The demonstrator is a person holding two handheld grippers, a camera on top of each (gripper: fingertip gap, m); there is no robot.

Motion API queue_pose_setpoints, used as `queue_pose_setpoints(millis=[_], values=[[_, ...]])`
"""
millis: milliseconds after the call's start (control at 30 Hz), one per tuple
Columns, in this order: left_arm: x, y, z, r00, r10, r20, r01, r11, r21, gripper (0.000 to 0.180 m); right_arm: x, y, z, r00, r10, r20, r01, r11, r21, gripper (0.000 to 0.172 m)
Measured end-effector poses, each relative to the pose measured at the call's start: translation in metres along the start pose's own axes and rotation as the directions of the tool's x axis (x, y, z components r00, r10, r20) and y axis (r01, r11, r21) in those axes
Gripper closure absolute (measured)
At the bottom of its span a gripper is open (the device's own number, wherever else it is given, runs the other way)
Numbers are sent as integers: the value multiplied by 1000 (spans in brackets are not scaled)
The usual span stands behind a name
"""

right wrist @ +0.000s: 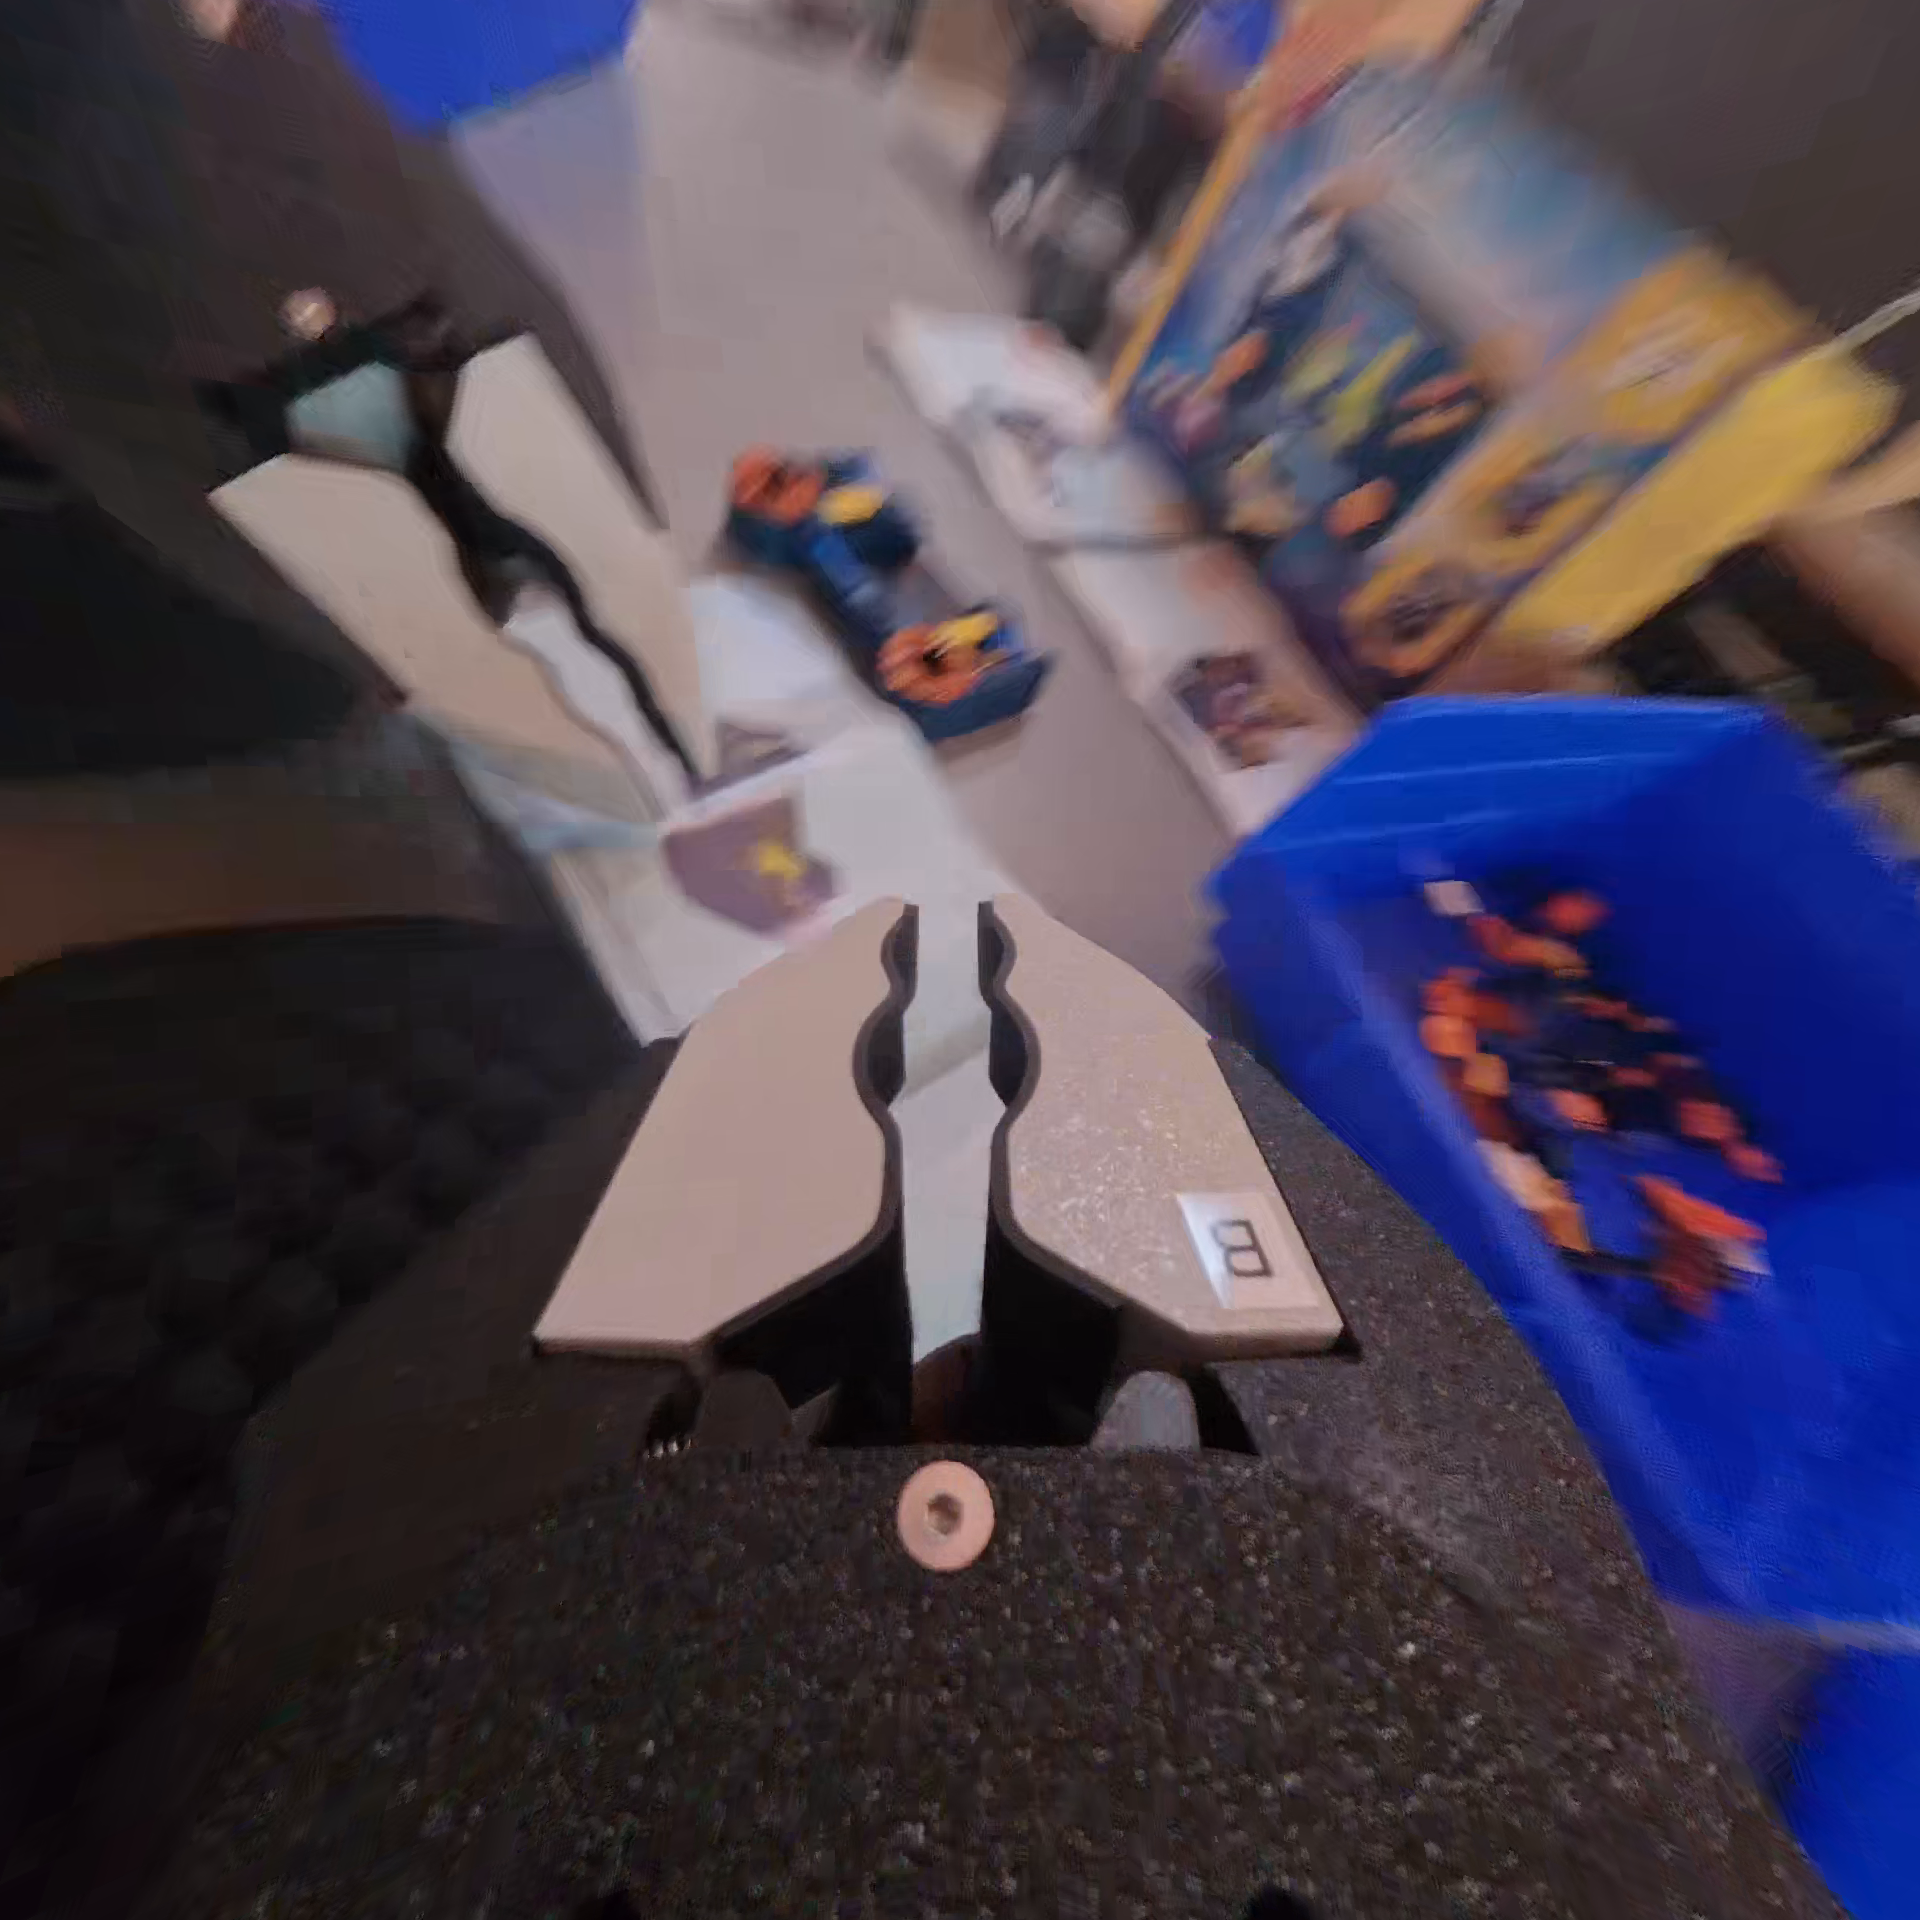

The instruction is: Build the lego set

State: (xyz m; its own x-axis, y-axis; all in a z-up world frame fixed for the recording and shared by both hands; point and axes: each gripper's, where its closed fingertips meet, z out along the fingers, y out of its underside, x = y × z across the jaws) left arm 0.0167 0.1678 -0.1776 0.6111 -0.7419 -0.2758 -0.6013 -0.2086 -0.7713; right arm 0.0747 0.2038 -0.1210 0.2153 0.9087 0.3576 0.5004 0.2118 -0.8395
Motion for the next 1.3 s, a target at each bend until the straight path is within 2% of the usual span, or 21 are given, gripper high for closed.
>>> queue_pose_setpoints(millis=[100, 233, 400, 467, 700, 833, 967, 1133, 1200, 1300], values=[[3, 33, 8, 999, 35, -21, -39, 978, -205, 174, -30, 21, 41, 986, 7, 166, 16, 991, -137, 161], [2, 34, 6, 990, 137, 27, -128, 969, -211, 175, -34, 56, 67, 978, 42, 205, 24, 951, -309, 159], [2, 35, 4, 963, 256, 83, -233, 947, -221, 176, -34, 60, 64, 948, 222, 227, -163, 953, -254, 162], [3, 34, 4, 961, 267, 75, -247, 946, -212, 176, -30, 63, 61, 943, 252, 220, -193, 947, -257, 166], [-3, 43, -3, 996, 88, -6, -87, 976, -200, 175, -25, 68, 54, 943, 257, 213, -199, 945, -259, 166], [-4, 44, -4, 997, 69, -18, -71, 978, -198, 175, -27, 67, 53, 925, 285, 253, -215, 938, -270, 161], [-4, 44, -4, 998, 63, -19, -65, 979, -193, 174, -25, 64, 47, 930, 233, 286, -114, 919, -377, 159], [-5, 43, -5, 999, 21, -30, -26, 984, -177, 168, -22, 7, 57, 927, 204, 314, -132, 963, -235, 159], [-6, 41, -5, 999, -5, -35, -1, 986, -164, 164, -30, 0, 66, 926, 169, 338, -96, 971, -221, 159], [-8, 39, -7, 998, -41, -41, 35, 989, -144, 162, -43, 10, 86, 919, 138, 370, -56, 973, -225, 161]])
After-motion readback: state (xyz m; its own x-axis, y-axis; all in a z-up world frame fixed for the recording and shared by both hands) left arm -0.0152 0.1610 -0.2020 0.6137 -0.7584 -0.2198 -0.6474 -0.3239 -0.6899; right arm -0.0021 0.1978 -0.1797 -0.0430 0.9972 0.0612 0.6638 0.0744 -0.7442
